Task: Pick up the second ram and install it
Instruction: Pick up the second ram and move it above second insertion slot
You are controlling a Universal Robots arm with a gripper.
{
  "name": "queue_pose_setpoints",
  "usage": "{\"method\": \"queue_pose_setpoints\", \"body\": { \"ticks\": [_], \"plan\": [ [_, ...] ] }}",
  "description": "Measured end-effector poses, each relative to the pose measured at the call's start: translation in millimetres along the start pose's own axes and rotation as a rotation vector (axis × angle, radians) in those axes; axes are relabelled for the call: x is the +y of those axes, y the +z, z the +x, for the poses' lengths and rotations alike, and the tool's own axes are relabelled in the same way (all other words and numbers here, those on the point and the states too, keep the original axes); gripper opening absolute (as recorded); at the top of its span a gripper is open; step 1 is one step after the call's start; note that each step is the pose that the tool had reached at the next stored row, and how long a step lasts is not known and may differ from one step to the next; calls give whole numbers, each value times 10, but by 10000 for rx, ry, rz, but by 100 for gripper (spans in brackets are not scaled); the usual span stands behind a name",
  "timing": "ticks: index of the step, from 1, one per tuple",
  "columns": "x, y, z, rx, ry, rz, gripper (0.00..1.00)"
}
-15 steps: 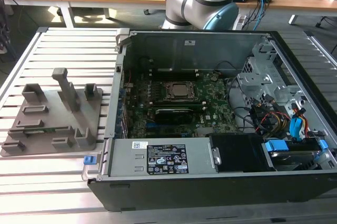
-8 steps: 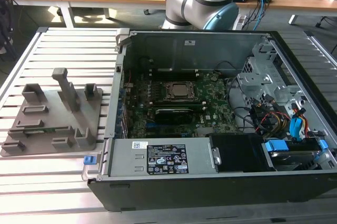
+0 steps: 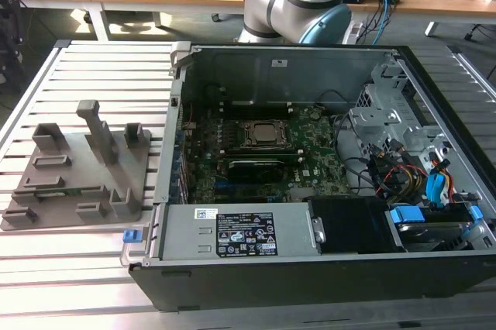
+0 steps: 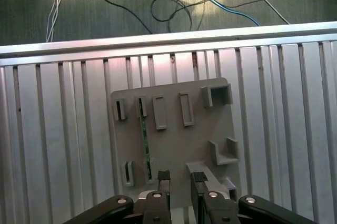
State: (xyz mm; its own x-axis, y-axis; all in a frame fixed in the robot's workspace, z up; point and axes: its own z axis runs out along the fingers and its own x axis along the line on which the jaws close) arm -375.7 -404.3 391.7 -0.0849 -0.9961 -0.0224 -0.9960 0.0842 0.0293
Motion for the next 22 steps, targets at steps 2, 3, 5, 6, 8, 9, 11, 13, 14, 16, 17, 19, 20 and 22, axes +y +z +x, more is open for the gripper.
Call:
{"method": "queue_pose_setpoints", "body": {
  "ticks": [2, 3, 5, 6, 8, 9, 11, 13, 14, 16, 17, 19, 20, 22],
  "plan": [
    [-1, 1, 1, 245, -2, 22, 30],
    [0, 2, 1, 252, -105, 19, 30],
    [0, 3, 0, 261, -398, 16, 30],
    [0, 3, 0, 260, -399, 17, 30],
    [0, 3, 0, 261, -401, 17, 30],
    [0, 3, 0, 261, -401, 16, 30],
    [0, 4, 0, 261, -402, 17, 30],
    [-1, 15, 0, 259, -405, 18, 30],
    [-1, 28, 0, 260, -405, 17, 30],
    [-2, 60, 1, 261, -404, 16, 30],
    [-2, 78, 2, 261, -405, 17, 30],
    [-3, 113, 2, 260, -404, 17, 30],
    [-4, 125, 3, 260, -405, 17, 30],
    [-4, 148, 3, 261, -404, 17, 30]
  ]
}}
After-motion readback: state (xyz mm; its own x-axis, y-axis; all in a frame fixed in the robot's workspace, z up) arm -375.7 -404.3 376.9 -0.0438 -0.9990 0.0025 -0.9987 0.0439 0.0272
